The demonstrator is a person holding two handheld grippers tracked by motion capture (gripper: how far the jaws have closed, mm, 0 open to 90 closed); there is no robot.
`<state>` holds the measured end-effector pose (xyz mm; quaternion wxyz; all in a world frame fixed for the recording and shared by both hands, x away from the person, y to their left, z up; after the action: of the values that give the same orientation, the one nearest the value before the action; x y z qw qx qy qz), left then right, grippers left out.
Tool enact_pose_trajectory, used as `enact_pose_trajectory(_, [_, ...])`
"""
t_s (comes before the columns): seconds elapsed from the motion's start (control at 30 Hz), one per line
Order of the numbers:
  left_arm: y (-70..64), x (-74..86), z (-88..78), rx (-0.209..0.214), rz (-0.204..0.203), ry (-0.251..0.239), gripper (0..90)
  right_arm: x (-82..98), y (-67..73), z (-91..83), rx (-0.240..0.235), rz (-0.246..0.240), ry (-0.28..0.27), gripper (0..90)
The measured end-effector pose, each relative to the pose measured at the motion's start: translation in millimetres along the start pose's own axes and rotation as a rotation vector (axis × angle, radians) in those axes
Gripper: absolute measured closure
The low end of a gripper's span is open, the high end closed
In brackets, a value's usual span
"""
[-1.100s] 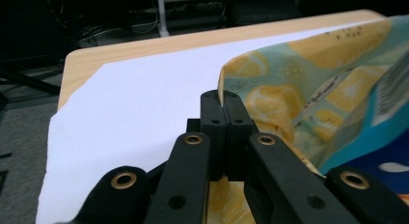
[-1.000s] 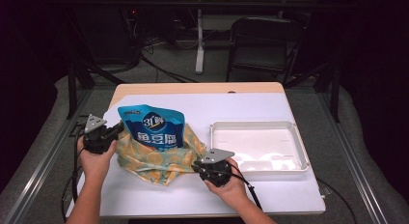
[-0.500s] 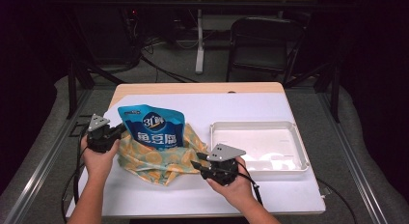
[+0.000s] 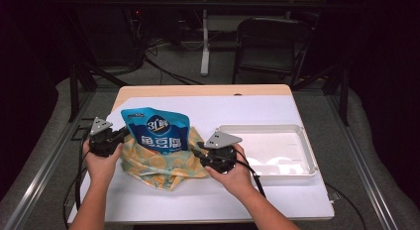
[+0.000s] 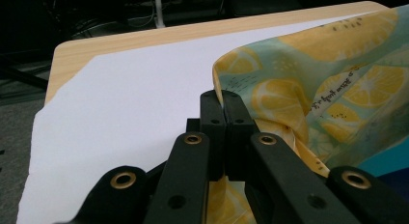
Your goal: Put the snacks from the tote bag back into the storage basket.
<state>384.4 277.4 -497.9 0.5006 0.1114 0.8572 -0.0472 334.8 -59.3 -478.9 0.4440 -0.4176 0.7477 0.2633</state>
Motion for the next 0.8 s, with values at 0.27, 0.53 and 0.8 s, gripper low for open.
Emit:
enact_pose_trajectory(0.27, [-0.3,0.9,-0.7,0.000,0.004,0.000,88.7,-2.5,-10.8,7.8,0.026,0.012,0.033,90.0])
enact_pose_trajectory(0.53, [4.0,6.8,0.1,-0.003,-0.015,0.009,89.0,-6.6,-30.6,15.4,0.057,0.056,0.028,90.0])
enact_pose_trajectory(0.8, [6.8,12.4,3.2,-0.013,-0.011,0.034,89.0,-3.5,-49.1,28.8,0.071,0.119,0.049,90.0])
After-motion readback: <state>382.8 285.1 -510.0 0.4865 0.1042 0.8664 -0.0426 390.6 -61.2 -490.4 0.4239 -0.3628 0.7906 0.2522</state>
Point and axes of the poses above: each handheld gripper's, and its own axes: z roughly forward along the jaws, x roughly out of its underside, y roughly to its left, the point moved 2 cm from there along z, roughly forward along the jaws, and after that the axes turned 9 degrees about -x, right-handed, at the moved point
